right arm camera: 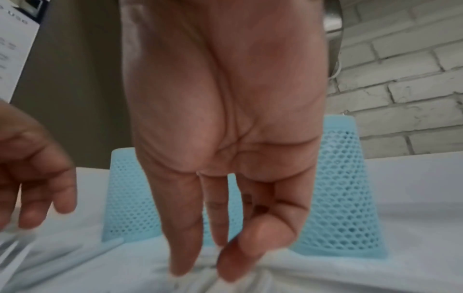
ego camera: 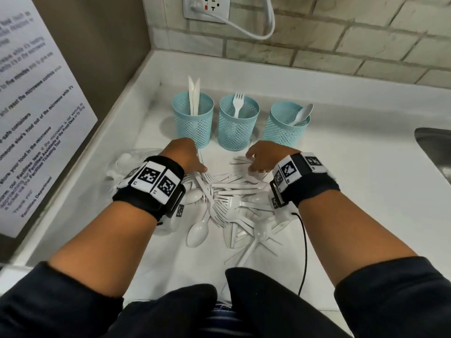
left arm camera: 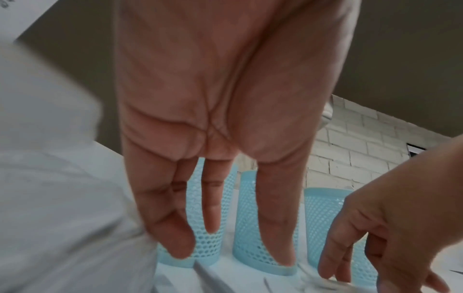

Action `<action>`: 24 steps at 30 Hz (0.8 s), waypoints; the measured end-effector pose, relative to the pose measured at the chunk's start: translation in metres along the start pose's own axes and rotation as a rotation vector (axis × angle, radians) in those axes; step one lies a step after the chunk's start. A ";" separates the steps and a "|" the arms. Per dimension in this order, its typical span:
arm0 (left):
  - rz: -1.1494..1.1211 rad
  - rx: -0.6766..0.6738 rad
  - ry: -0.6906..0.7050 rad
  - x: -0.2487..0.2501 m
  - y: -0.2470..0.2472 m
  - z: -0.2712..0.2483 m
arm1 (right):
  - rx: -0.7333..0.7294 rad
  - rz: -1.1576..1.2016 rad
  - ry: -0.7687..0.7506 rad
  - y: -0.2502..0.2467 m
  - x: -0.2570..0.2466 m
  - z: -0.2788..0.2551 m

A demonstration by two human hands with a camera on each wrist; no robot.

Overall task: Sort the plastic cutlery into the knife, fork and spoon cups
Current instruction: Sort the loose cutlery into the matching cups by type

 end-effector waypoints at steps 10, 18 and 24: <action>0.153 -0.060 0.015 -0.002 0.012 0.001 | 0.194 -0.159 0.026 0.014 0.006 0.021; 0.014 -0.190 0.033 -0.013 0.007 -0.002 | 0.171 -0.159 -0.096 0.008 0.000 0.019; 0.032 -0.238 0.080 -0.013 0.011 -0.005 | 0.182 -0.074 -0.224 -0.004 -0.012 0.012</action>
Point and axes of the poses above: each hand's wrist, its own z-axis towards the middle knuckle, its own y-axis out of the palm, x = y × z, the point moved 5 cm from there along z, towards the middle knuckle, and after that the axes turned 14 degrees about -z, right-handed, at the moved point
